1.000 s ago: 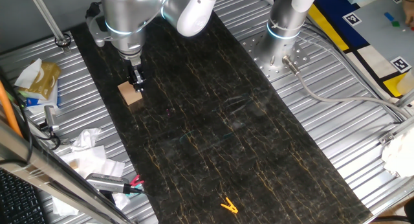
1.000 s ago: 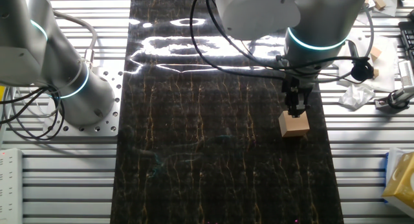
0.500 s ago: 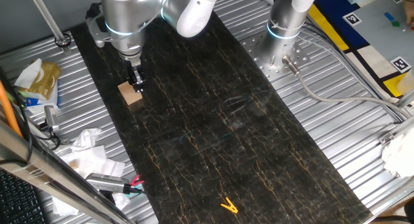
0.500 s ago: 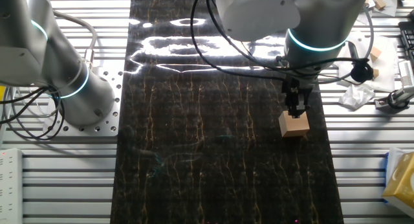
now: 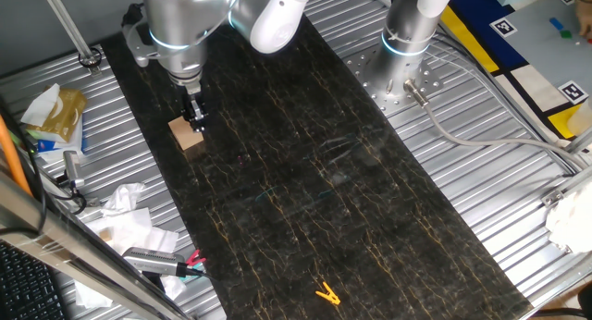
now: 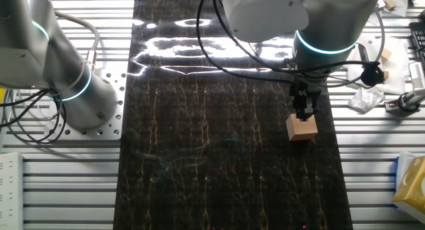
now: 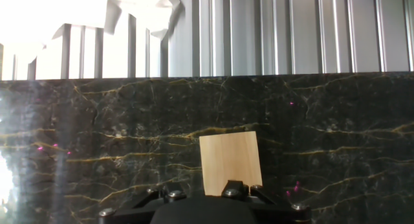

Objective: Hold a small block with the gripper and sweep it from left to right on the table

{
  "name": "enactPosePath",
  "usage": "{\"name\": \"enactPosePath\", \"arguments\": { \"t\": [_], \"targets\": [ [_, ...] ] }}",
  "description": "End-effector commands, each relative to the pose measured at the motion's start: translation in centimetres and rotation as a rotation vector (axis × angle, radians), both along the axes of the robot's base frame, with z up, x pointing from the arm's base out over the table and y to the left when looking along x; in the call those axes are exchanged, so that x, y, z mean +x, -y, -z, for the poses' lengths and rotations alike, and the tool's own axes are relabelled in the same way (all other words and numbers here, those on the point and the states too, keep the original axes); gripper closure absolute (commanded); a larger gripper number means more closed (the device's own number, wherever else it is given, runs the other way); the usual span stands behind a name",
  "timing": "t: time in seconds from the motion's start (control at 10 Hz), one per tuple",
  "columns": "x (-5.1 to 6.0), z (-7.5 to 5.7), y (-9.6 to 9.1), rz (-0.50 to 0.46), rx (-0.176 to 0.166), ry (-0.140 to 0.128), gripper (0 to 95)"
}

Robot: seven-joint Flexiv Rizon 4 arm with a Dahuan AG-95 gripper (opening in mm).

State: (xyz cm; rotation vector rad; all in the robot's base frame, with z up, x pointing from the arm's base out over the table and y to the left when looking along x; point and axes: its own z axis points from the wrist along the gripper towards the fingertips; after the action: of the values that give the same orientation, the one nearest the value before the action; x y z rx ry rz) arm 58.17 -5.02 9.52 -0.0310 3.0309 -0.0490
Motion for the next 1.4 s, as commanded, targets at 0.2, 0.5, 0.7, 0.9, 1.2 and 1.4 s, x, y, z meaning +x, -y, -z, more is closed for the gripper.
{"name": "enactPosePath", "arguments": {
  "t": [0.2, 0.5, 0.7, 0.9, 1.2, 1.4],
  "targets": [
    [0.11, 0.08, 0.01, -0.001, -0.003, -0.001, 57.0],
    [0.14, 0.11, 0.0, -0.025, -0.013, -0.006, 57.0],
    [0.16, 0.09, -0.01, -0.029, -0.014, -0.005, 57.0],
    [0.39, -0.05, -0.11, -0.025, -0.015, -0.007, 57.0],
    [0.46, -0.07, -0.14, -0.008, -0.021, -0.022, 57.0],
    [0.55, -0.13, -0.18, 0.001, -0.021, -0.019, 57.0]
  ]
}}
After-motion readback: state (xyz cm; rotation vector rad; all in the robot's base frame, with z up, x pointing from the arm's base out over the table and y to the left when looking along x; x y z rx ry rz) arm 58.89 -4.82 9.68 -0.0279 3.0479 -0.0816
